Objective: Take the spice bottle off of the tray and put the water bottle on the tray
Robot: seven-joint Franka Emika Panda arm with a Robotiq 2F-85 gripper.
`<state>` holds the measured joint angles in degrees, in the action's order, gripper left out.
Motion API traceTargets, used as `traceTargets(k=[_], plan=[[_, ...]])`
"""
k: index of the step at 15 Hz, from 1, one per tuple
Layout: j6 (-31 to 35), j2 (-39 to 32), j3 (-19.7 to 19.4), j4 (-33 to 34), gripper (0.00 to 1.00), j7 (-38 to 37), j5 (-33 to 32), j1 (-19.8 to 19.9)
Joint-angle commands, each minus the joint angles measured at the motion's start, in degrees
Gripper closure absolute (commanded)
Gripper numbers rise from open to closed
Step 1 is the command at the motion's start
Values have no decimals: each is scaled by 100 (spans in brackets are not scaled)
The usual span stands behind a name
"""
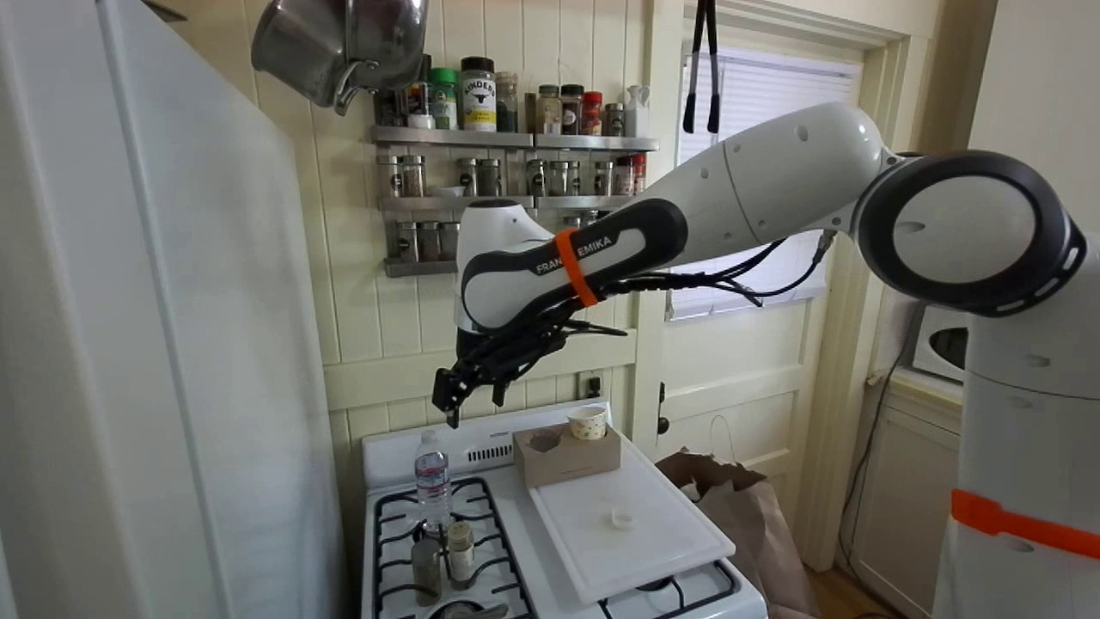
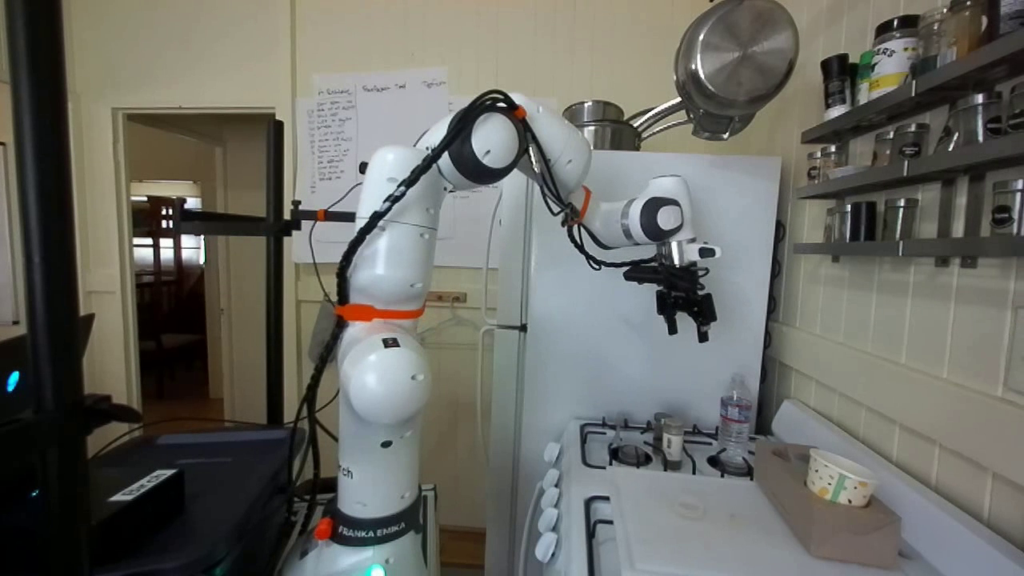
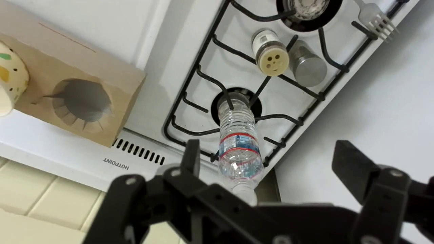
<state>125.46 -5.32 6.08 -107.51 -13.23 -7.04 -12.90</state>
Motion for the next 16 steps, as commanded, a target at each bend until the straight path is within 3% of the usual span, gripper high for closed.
traceTargets(k=[1, 2, 6, 11, 15, 16], plan=[[-4, 31, 99, -34, 0, -37, -10, 89], [14, 38, 106, -64, 0, -59, -10, 87], [1204, -494, -108, 75, 0, -383, -585, 238], [1057, -1456, -166, 674, 0, -121, -581, 192], [1344, -1926, -200, 1173, 0, -69, -714, -13], [1265, -1681, -187, 824, 0, -9, -534, 59]])
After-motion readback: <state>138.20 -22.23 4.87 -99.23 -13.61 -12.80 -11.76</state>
